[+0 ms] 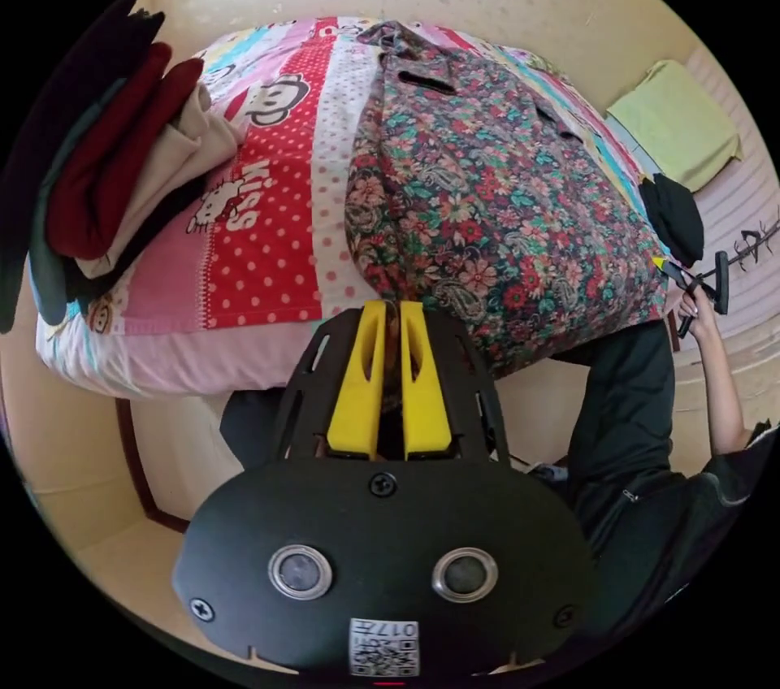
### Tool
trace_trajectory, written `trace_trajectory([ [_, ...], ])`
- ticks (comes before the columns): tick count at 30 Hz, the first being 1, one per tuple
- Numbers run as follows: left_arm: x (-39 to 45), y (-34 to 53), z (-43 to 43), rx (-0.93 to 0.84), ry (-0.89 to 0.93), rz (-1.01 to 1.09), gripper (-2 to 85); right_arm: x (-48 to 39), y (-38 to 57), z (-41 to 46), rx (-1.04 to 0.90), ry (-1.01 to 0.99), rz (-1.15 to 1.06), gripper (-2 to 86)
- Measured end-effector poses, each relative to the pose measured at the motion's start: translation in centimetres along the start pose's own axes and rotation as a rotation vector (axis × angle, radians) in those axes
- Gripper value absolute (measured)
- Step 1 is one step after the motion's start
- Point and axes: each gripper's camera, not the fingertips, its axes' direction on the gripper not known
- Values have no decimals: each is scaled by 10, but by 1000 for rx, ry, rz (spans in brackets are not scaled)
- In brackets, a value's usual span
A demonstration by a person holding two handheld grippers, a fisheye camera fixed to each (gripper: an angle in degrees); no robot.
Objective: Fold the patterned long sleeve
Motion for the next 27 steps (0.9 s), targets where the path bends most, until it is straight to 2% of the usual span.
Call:
trace_trajectory([
  [2, -20, 2, -60, 145, 193, -24, 23, -19, -12, -41, 49, -21, -86, 26],
  [4, -31, 10, -113, 293, 300, -40, 18, -47, -23, -86, 111, -10, -180, 22],
  [6, -31, 22, -163, 391, 302, -14, 13, -87, -29, -143, 169, 86, -289, 19],
  [8, -22, 50, -220, 468, 193, 46, 6, -106, -23, -183, 209, 153, -311, 18],
  [10, -17, 74, -237, 454, 136, 96, 3, -106, -8, -207, 252, 165, -278, 18],
  [12, -23, 97, -226, 387, 174, 92, 0, -76, 16, -204, 259, 24, -156, 18],
  [14, -48, 123, -174, 238, 365, -44, -2, -40, 33, -167, 166, -94, -20, 17],
  [17, -70, 162, -115, 137, 480, -256, -5, 4, 67, -102, -6, -166, 198, 18],
  [20, -50, 169, -111, 48, 426, -157, -4, 1, 82, -78, -108, -189, 185, 18],
  [23, -26, 159, -126, -8, 276, -30, -3, -21, 76, -80, -151, -60, 82, 17],
  [24, -25, 157, -130, -5, 276, -14, -3, -27, 71, -88, -142, -61, 60, 17],
  [27, -35, 153, -156, 105, 446, 0, -4, -41, 62, -121, -46, -162, 4, 18],
])
